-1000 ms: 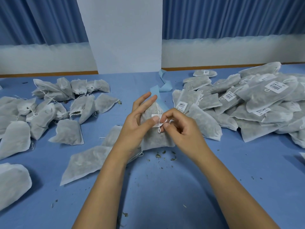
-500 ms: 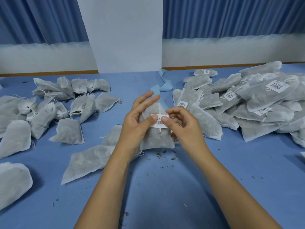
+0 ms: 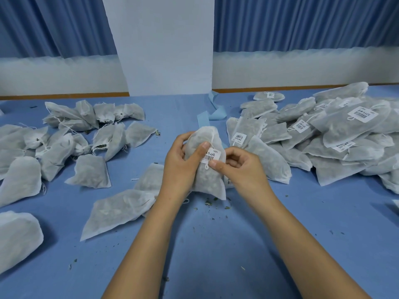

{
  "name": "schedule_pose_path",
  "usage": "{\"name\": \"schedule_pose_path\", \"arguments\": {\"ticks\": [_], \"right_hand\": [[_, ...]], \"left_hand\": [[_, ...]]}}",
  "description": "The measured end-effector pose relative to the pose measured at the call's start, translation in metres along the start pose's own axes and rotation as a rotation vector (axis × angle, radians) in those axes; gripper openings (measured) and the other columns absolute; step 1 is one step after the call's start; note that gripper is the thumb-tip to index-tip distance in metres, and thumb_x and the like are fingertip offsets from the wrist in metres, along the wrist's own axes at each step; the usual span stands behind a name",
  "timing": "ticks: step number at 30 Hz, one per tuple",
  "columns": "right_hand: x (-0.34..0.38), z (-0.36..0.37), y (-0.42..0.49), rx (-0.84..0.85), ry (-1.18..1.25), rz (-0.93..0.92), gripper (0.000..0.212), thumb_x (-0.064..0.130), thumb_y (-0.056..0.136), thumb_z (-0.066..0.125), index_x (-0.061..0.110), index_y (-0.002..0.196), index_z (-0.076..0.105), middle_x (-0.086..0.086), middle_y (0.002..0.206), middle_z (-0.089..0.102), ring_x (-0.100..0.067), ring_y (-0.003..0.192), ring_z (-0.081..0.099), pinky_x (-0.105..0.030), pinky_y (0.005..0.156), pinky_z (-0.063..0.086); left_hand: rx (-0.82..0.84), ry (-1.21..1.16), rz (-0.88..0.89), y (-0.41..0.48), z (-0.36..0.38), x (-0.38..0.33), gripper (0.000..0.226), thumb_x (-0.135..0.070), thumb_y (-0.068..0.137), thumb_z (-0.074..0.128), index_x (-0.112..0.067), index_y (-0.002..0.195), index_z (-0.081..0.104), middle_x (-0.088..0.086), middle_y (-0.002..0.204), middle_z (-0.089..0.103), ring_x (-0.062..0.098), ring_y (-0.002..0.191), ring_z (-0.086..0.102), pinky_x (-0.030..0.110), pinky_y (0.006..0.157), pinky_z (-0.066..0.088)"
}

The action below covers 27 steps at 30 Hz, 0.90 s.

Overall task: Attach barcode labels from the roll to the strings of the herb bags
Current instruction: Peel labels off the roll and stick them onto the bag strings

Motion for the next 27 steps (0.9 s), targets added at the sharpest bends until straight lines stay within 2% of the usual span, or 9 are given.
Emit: {"name": "schedule_pose_path", "arguments": {"ticks": [4, 8, 10, 13, 14, 17, 21, 24, 27], "right_hand": [[0.010, -0.004, -0.001, -0.054, -0.013, -0.044, 0.011, 0.006, 0.082, 0.072, 0.010, 0.074, 0.065, 0.003, 0.068, 0.068, -0.009, 0.065, 0.063, -0.020, 0.061, 0.049], [0.018, -0.011, -0.002, -0.124, -0.092, -0.063, 0.022, 0.014, 0.088, 0.066, 0.000, 0.072, 0.060, -0.016, 0.067, 0.056, -0.020, 0.064, 0.047, -0.031, 0.061, 0.040], [0.027, -0.018, -0.004, -0.166, -0.111, -0.086, 0.023, 0.012, 0.088, 0.066, 0.002, 0.069, 0.059, -0.011, 0.062, 0.052, -0.016, 0.060, 0.044, -0.026, 0.058, 0.039], [0.043, -0.036, -0.006, -0.261, -0.130, -0.122, 0.029, 0.014, 0.089, 0.066, -0.004, 0.068, 0.055, -0.009, 0.059, 0.043, -0.013, 0.056, 0.037, -0.018, 0.051, 0.033], [0.047, -0.044, -0.007, -0.286, -0.113, -0.117, 0.030, 0.014, 0.089, 0.066, -0.008, 0.070, 0.055, -0.011, 0.060, 0.045, -0.013, 0.056, 0.039, -0.017, 0.051, 0.035], [0.042, -0.055, -0.012, -0.217, -0.051, 0.036, 0.028, 0.014, 0.089, 0.065, -0.013, 0.088, 0.058, -0.015, 0.076, 0.057, -0.019, 0.068, 0.054, -0.024, 0.063, 0.048], [0.028, -0.055, -0.037, 0.021, -0.035, 0.261, 0.026, 0.012, 0.088, 0.066, 0.010, 0.113, 0.058, -0.005, 0.099, 0.068, -0.011, 0.079, 0.067, -0.025, 0.063, 0.055], [0.022, -0.063, -0.050, 0.079, 0.070, 0.337, 0.013, 0.007, 0.092, 0.059, 0.010, 0.104, 0.062, -0.007, 0.086, 0.070, -0.018, 0.069, 0.068, -0.024, 0.057, 0.054], [0.019, -0.082, -0.045, -0.047, 0.251, 0.388, 0.006, 0.000, 0.092, 0.056, 0.004, 0.088, 0.060, -0.009, 0.075, 0.063, -0.015, 0.057, 0.062, -0.019, 0.052, 0.052]], "left_hand": [[-0.008, -0.007, 0.027, -0.003, 0.006, -0.008, 0.018, -0.022, 0.089, 0.069, -0.022, 0.105, 0.063, -0.001, 0.098, 0.070, 0.012, 0.088, 0.068, 0.028, 0.076, 0.055], [-0.005, 0.107, 0.105, -0.003, 0.012, -0.018, 0.022, -0.021, 0.087, 0.071, -0.024, 0.107, 0.062, -0.005, 0.103, 0.069, 0.015, 0.098, 0.066, 0.038, 0.089, 0.054], [0.018, 0.101, 0.104, -0.003, 0.021, -0.022, 0.026, -0.022, 0.088, 0.071, -0.029, 0.110, 0.058, -0.006, 0.104, 0.069, 0.013, 0.098, 0.067, 0.034, 0.088, 0.054], [0.090, 0.197, 0.059, -0.001, 0.043, -0.026, 0.028, -0.036, 0.090, 0.067, -0.030, 0.112, 0.051, -0.014, 0.098, 0.065, 0.000, 0.089, 0.064, 0.013, 0.075, 0.050], [0.109, 0.249, 0.042, 0.000, 0.050, -0.025, 0.028, -0.039, 0.090, 0.066, -0.027, 0.111, 0.053, -0.015, 0.096, 0.064, 0.001, 0.089, 0.063, 0.012, 0.072, 0.048], [0.118, 0.299, 0.012, 0.000, 0.067, -0.025, 0.029, -0.040, 0.090, 0.065, -0.019, 0.109, 0.057, -0.009, 0.096, 0.064, 0.009, 0.090, 0.063, 0.018, 0.072, 0.049], [0.171, 0.415, -0.007, -0.004, 0.088, -0.024, 0.027, -0.039, 0.091, 0.064, -0.020, 0.106, 0.054, -0.010, 0.092, 0.061, 0.011, 0.086, 0.059, 0.012, 0.059, 0.040], [0.239, 0.571, -0.030, -0.009, 0.103, -0.020, 0.041, -0.043, 0.091, 0.061, -0.016, 0.120, 0.050, 0.000, 0.108, 0.060, 0.020, 0.100, 0.058, 0.021, 0.066, 0.039], [0.200, 0.569, -0.014, -0.010, 0.109, -0.027, 0.055, -0.043, 0.094, 0.055, -0.016, 0.139, 0.040, 0.007, 0.122, 0.059, 0.025, 0.112, 0.057, 0.028, 0.082, 0.041]]}}
Point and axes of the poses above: each hand's wrist, its own y-axis towards the middle knuckle, its own z-axis out of the palm, x = y × z, the point moved 7 cm from there along y, towards the middle knuckle
